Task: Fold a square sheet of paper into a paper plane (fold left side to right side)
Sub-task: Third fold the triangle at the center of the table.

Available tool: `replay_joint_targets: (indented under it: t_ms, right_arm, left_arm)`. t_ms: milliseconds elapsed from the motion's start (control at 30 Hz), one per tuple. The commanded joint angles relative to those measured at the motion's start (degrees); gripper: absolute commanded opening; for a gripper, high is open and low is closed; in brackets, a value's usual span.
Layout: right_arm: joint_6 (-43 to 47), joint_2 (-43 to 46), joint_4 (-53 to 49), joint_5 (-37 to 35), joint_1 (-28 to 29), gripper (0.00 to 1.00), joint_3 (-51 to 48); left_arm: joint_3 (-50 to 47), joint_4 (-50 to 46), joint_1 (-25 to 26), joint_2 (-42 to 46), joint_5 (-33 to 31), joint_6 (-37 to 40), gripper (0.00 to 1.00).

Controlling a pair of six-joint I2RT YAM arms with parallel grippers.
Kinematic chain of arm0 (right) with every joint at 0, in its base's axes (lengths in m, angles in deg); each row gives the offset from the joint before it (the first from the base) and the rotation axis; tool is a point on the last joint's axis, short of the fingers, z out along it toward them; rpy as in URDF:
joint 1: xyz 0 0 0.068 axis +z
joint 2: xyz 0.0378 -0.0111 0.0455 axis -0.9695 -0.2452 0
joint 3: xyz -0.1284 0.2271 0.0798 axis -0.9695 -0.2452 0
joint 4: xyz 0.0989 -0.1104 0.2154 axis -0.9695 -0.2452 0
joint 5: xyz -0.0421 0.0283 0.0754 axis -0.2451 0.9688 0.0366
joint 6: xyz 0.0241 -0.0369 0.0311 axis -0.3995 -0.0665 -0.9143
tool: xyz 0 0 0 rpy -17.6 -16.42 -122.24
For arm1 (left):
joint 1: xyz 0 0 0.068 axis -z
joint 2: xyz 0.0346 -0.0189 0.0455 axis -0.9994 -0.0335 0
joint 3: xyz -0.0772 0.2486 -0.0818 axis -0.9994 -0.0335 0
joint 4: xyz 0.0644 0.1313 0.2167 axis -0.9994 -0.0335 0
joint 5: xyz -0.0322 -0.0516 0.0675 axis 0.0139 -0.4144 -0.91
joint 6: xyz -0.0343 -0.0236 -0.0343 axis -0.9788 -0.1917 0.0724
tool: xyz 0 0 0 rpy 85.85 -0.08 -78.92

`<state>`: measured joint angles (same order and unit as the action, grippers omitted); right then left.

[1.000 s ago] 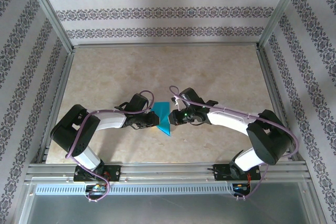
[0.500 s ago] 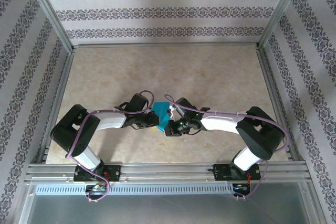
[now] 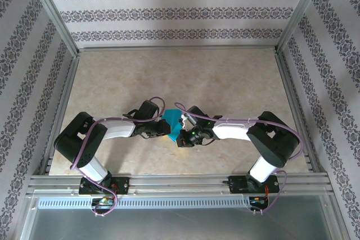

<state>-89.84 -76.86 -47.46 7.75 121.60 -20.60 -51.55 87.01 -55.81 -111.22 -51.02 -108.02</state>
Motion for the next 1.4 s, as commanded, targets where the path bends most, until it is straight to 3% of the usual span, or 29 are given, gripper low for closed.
replay_joint_targets:
  t_ms: [0,900,1367]
  right_arm:
    - [-0.33,-0.73,0.16,-0.61,-0.01,0.00,0.30]
    - [-2.04,-2.32,-2.38,0.27,-0.34,0.00,-2.22]
    - [-1.61,7.66,-9.22,-0.70,-0.42,0.00,-4.30]
  left_arm:
    - [-0.58,-4.68,0.95,-2.02,-3.36,1.07,0.16]
    - [-0.58,-5.48,0.95,-1.93,-4.17,1.06,0.16]
    - [-0.34,-5.54,0.95,-1.84,-4.07,0.89,0.15]
